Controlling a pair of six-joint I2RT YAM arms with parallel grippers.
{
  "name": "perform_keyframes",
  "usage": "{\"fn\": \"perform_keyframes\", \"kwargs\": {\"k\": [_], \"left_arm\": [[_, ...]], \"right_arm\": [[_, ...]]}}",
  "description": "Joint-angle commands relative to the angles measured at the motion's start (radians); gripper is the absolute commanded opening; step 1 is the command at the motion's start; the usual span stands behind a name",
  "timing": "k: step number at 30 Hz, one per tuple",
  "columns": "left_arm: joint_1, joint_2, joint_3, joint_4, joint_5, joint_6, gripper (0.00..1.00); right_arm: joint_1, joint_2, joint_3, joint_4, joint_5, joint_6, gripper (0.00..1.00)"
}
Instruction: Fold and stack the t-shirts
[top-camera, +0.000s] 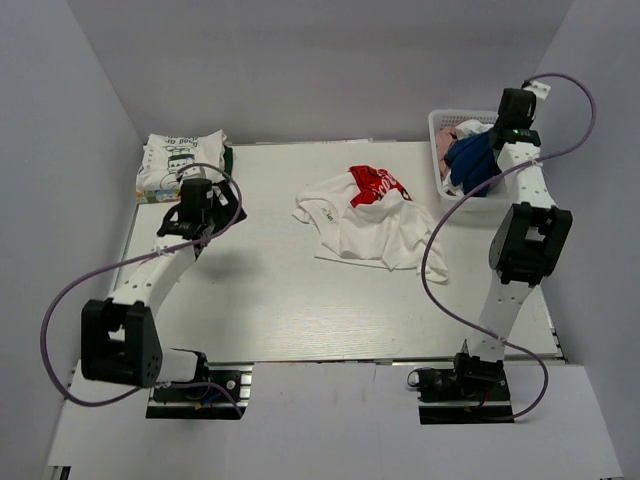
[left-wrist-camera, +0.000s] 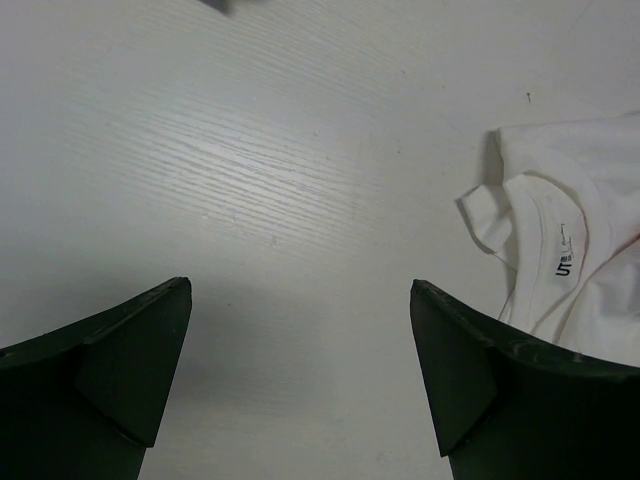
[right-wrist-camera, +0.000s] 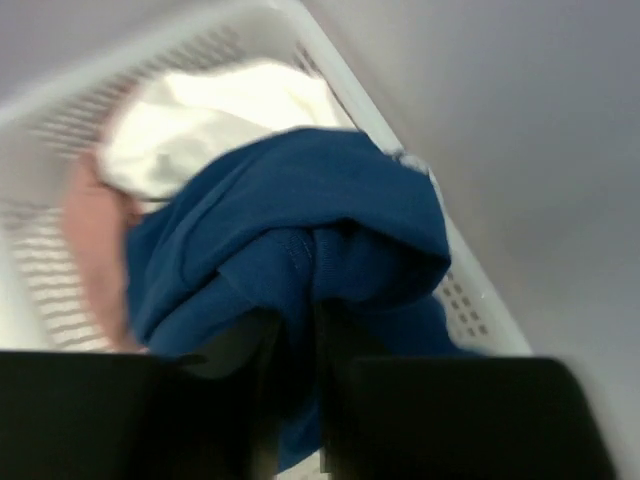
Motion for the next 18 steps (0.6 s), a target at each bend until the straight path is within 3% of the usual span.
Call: {"fn": "perform_keyframes", "kwargs": {"k": [1,2,3,7,12,18], "left_arm": [[-0.003,0.055,0.069,0.018,0.089,0.038,1.00],[-0.003,0.072,0.091,0.027,0.117,0.047,1.00],[-0.003,0.102,0.104,0.027,0.128,0.047,1.00],[-0.012,0.175,0.165,0.027,0.192,0.068,1.00],[-0.021,0.273,0.231,0.084,0.293,0.068,1.00],[-0.081,0.500,0.467,0.032,0.332,0.096,1.00]], "right_arm": [[-0.024,0.060,0.057,-0.050,-0.003,0.036,0.44],[-0.026,0.073,0.071,-0.070,0.003,0.033,0.87],[-0.026,0.085,0.107,-0.087,-0.003,0.014,0.90],[-0.012,-0.010,0.092,-0.113,-0.038,-0.021,0.90],[0.023,-0.238,-0.032,-0.120,-0.262,-0.029,0.90],[0.158,-0.464,-0.347,-0.131,-0.310,-0.004,0.90]]}}
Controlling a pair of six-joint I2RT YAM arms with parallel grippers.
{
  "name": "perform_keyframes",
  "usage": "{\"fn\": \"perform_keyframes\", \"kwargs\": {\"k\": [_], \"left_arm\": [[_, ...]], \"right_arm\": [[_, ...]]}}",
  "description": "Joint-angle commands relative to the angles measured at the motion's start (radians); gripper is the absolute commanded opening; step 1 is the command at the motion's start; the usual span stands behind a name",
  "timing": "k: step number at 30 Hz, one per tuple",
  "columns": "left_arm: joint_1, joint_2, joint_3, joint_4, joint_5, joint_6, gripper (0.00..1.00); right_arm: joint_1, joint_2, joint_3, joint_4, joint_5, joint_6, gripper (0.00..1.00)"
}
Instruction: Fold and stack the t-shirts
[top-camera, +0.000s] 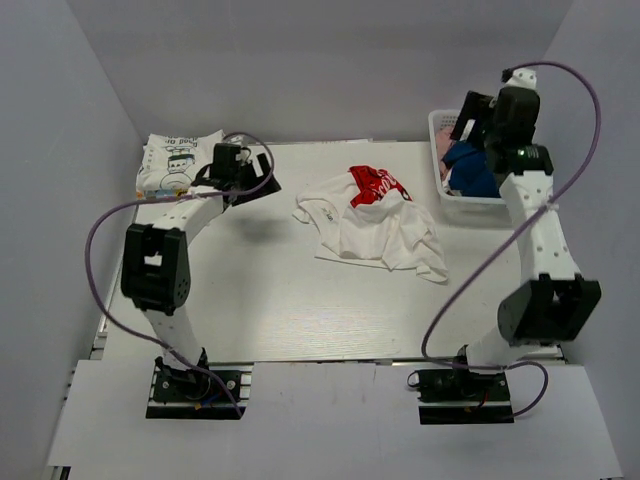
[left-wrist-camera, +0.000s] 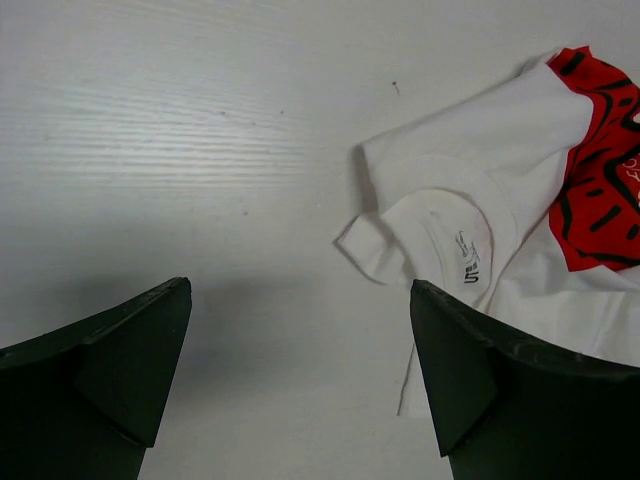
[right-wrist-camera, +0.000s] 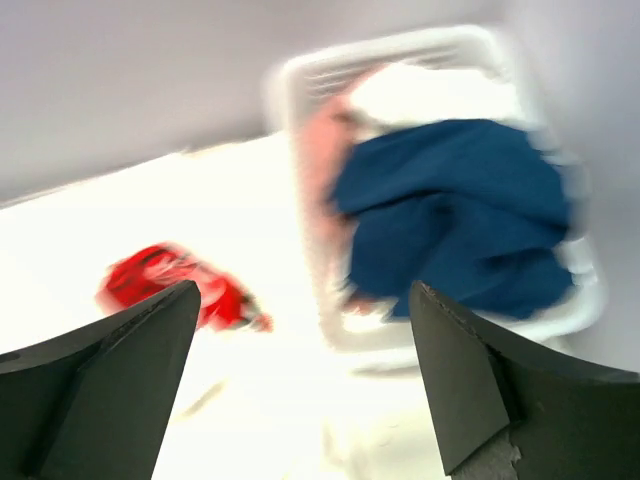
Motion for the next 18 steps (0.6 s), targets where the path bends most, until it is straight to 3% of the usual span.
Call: {"fn": "perform_keyframes", "kwargs": {"k": [1,4,6,10,12,16,18], "left_arm": [[-0.047,0.142,0.189,-0.043,0.054,0.038,1.00],[-0.089,0.262,0.353,-0.126,0.042,0.064,1.00],[-0.121,0.362,0.418,-0.152,0.028,0.073,1.00],[-0.172,0.483,0.553,-0.185,0.017,0.084,1.00],[-0.195,0.540,0.606,-0.203,0.017,0.084,0.90],[-0.216,0.601,0.691,-0.229,-0.018,0.093,0.81],[-0.216,0.624,0.717,-0.229,-0.047,0.093,0.61]], "right_arm": [[0.066,-0.078,-0.234,0.022,-0.110,0.045,0.90],[0.137,-0.149,-0.427,0.076,-0.165,0.088,0.90],[0.174,-0.185,-0.470,0.085,-0.164,0.093,0.90],[0.188,-0.202,-0.608,0.060,-0.073,0.118,0.90],[0.189,-0.189,-0.679,0.063,-0.053,0.118,0.90],[0.188,-0.121,-0.711,0.105,-0.055,0.112,0.90],[0.185,-0.095,-0.725,0.128,-0.074,0.105,0.90]]}}
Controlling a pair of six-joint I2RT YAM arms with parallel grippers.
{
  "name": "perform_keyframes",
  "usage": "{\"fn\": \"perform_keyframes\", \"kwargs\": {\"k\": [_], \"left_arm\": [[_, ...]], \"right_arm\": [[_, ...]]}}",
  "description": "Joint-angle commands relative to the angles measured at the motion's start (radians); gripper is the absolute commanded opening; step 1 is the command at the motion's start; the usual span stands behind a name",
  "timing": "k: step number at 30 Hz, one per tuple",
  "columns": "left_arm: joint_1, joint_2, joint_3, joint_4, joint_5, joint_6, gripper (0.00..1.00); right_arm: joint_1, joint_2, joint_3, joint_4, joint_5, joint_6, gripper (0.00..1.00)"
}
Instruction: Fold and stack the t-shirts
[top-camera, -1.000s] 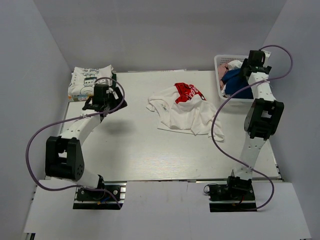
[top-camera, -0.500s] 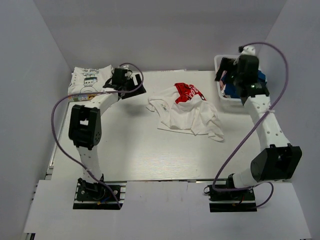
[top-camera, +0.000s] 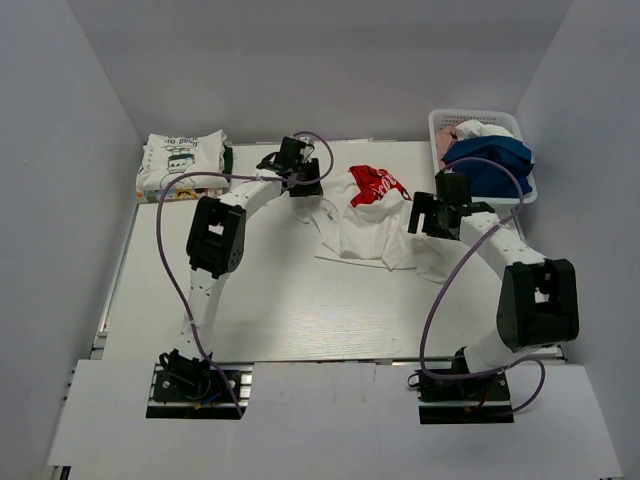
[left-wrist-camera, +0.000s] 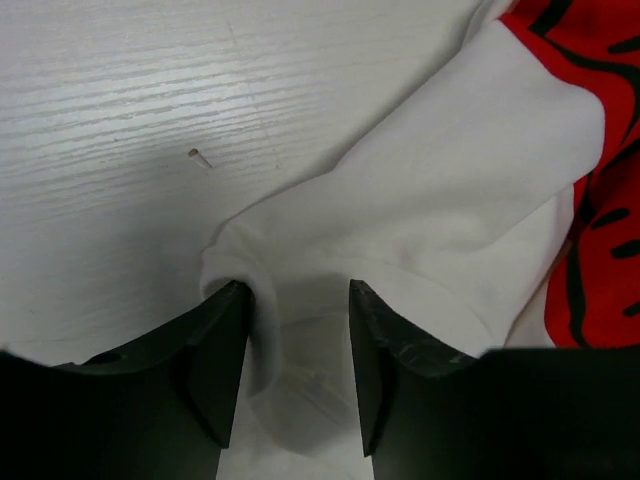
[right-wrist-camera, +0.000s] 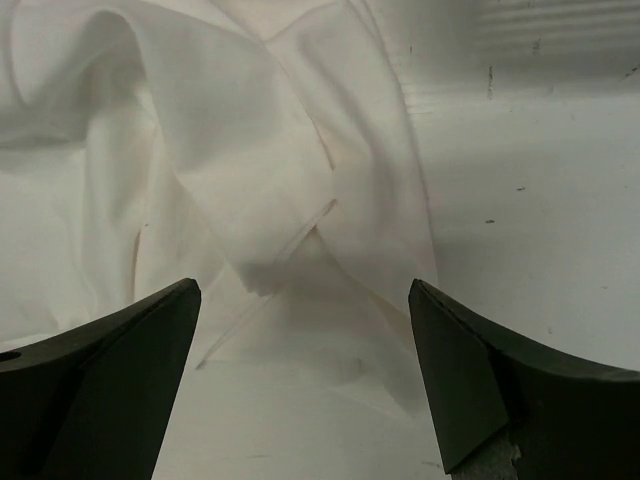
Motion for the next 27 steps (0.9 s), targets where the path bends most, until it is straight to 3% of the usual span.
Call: {"fn": "perform_keyframes", "kwargs": {"k": [1,2,4,5,7,9,10,13,18,27], "left_arm": [[0.001,0.017,0.047,-0.050,-0.056,0.015,0.51],[0.001,0.017,0.058,-0.050,-0.056,0.015,0.33],[0.001,0.008,0.058,-0.036,-0.067,0.026,0.07],[0.001,0.008,0.046,-0.022,-0.067,0.026,0.00],[0.001,-0.020,0.035,-0.011,-0.067,0.043,0.00],[0.001,-0.044,0.026,-0.001,-0.067,0.064,0.00],[0.001,-0.087,0.017,0.000,-0.067,0.064,0.00],[0.001,-0.188,-0.067,0.065,-0.067,0.075,0.00],[0.001,-0.464,-0.204,0.131,-0.091,0.086,0.00],[0.010,-0.902,-0.365,0.150,-0.273,0.095,0.00]], "right_arm": [[-0.006,0.083,-0.015,0.102,-0.003,0.007,0.90],[-0.005,0.096,-0.012,0.111,-0.015,0.005,0.90],[-0.005,0.168,0.011,0.134,-0.023,0.014,0.90],[-0.005,0.183,0.028,0.145,-0.037,0.016,0.86],[-0.003,0.240,0.068,0.147,-0.031,0.034,0.70],[-0.005,0.262,0.086,0.144,-0.020,0.049,0.09],[-0.003,0.251,0.111,0.137,0.009,0.066,0.00],[0.005,0.207,0.126,0.117,0.026,0.062,0.00],[0.023,-0.040,0.129,0.143,-0.041,0.016,0.00],[0.018,-0.414,0.163,0.169,-0.062,-0.047,0.00]]}}
